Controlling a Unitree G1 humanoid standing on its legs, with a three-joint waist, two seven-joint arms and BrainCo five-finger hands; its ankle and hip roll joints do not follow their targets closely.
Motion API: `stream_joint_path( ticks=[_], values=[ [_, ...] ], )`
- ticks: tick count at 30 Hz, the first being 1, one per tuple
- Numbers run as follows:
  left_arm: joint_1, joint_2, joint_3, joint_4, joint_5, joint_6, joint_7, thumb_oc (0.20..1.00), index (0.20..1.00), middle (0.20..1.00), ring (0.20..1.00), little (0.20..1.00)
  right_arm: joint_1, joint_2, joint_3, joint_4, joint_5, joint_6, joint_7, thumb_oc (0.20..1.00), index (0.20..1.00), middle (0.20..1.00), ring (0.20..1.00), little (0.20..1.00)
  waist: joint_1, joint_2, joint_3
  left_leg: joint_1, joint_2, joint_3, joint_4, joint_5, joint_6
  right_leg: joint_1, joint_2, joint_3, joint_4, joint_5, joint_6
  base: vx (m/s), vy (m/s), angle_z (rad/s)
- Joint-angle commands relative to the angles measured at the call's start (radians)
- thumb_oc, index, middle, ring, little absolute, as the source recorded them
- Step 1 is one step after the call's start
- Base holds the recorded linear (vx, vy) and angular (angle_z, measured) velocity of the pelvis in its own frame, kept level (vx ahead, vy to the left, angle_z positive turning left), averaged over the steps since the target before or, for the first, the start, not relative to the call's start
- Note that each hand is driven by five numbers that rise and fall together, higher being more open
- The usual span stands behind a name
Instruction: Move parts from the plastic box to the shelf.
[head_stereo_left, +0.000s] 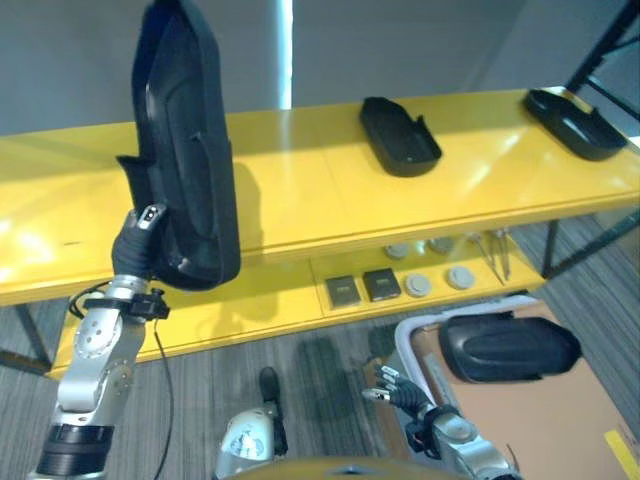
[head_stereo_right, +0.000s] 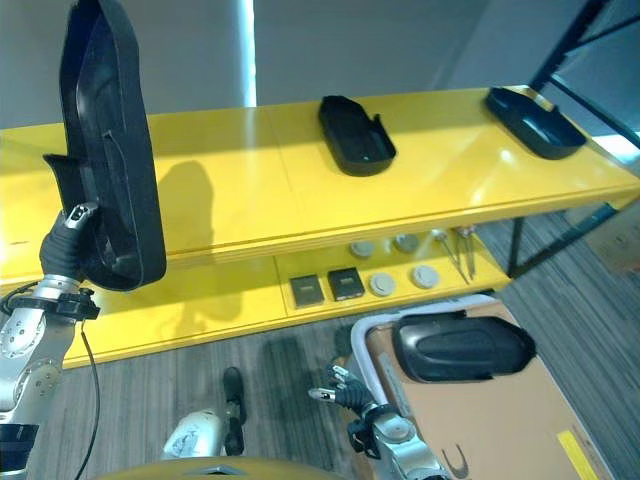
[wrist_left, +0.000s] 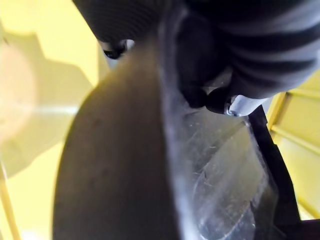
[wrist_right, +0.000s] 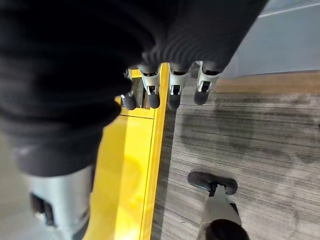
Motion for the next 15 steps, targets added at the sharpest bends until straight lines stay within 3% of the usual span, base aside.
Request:
stream_joint_path(
  ticks=[1,6,8,13,15],
  values=[
    [-0.063,-0.003,0.036,-0.054,-0.043,-0.066,-0.027,0.2,0.2,0.2,0.2,0.2,-0.002,-0.005,-0.001,0.07,-0.068,0.034,0.004,1.0,1.0,1.0,1.0,1.0,0.002,0.059,-0.062,0.138,-0.002,-0.089,-0.132,0.055,0.024,-0.044,0.132,-0.025,-0.048,0.129,0.018,0.18,0.256,-0.28],
    [-0.072,-0.007,0.029,-0.048,0.002,-0.024,-0.036,0.2,0.2,0.2,0.2,0.2,-0.001,0.019,0.012,0.136,-0.128,0.108,-0.012,1.0,1.0,1.0,1.0,1.0,-0.001,0.054,-0.081,0.181,-0.052,-0.105,-0.13,0.011,0.067,-0.046,0.1,0.003,0.04,0.105,0.04,0.17,0.247,0.07],
    [-0.092,0.002,0.003,-0.025,0.064,-0.019,-0.029,0.2,0.2,0.2,0.2,0.2,-0.005,0.028,0.001,0.192,-0.148,0.132,-0.028,1.0,1.0,1.0,1.0,1.0,-0.018,0.059,-0.085,0.209,-0.085,-0.104,-0.129,-0.015,0.099,-0.082,0.058,0.031,0.181,0.114,0.068,0.18,0.324,0.01],
    [-0.139,0.051,-0.055,0.036,0.145,0.016,0.037,0.2,0.2,0.2,0.2,0.2,0.012,0.033,-0.063,0.298,-0.157,0.085,-0.043,1.0,1.0,1.0,1.0,1.0,-0.092,0.086,-0.059,0.268,-0.119,-0.096,-0.129,-0.071,0.146,-0.285,0.009,0.15,0.523,0.191,0.086,0.1,0.201,0.43],
    [-0.157,0.065,-0.065,0.054,0.192,0.03,0.064,0.2,0.2,0.2,0.2,0.2,0.011,0.035,-0.09,0.34,-0.144,0.061,-0.034,1.0,1.0,1.0,1.0,1.0,-0.114,0.089,-0.042,0.281,-0.113,-0.095,-0.128,-0.081,0.14,-0.316,0.01,0.185,0.503,0.198,0.086,0.06,-0.007,-0.04]
  ],
)
